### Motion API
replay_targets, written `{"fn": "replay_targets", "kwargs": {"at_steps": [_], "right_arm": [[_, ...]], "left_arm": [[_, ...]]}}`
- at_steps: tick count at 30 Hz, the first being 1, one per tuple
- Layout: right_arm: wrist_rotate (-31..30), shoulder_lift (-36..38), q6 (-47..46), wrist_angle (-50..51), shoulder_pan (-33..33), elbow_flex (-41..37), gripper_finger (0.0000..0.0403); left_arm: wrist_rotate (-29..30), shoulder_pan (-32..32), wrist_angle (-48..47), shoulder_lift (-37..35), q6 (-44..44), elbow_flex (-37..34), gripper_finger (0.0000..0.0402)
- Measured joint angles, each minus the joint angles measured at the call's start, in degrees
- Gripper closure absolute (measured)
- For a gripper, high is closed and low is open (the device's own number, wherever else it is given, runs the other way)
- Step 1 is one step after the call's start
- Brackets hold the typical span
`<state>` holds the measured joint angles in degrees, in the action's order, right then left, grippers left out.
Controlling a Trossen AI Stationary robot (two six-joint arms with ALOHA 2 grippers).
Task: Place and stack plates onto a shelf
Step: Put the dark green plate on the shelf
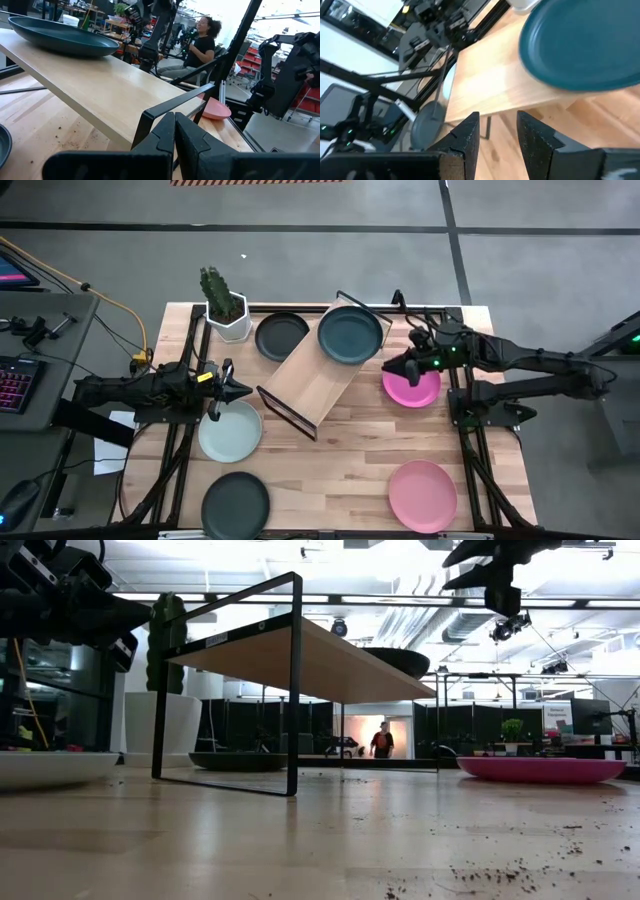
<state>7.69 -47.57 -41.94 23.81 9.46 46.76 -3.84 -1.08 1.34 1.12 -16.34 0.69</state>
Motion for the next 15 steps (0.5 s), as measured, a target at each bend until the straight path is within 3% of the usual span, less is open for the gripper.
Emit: {"fn": "replay_targets", "kwargs": {"at_steps": [15], "right_arm": [[0.0,0.0,-2.7,0.0,-9.7,0.0,0.0291]], "left_arm": [[0.0,0.0,0.0,0.0,0.0,0.0,0.0402]]}}
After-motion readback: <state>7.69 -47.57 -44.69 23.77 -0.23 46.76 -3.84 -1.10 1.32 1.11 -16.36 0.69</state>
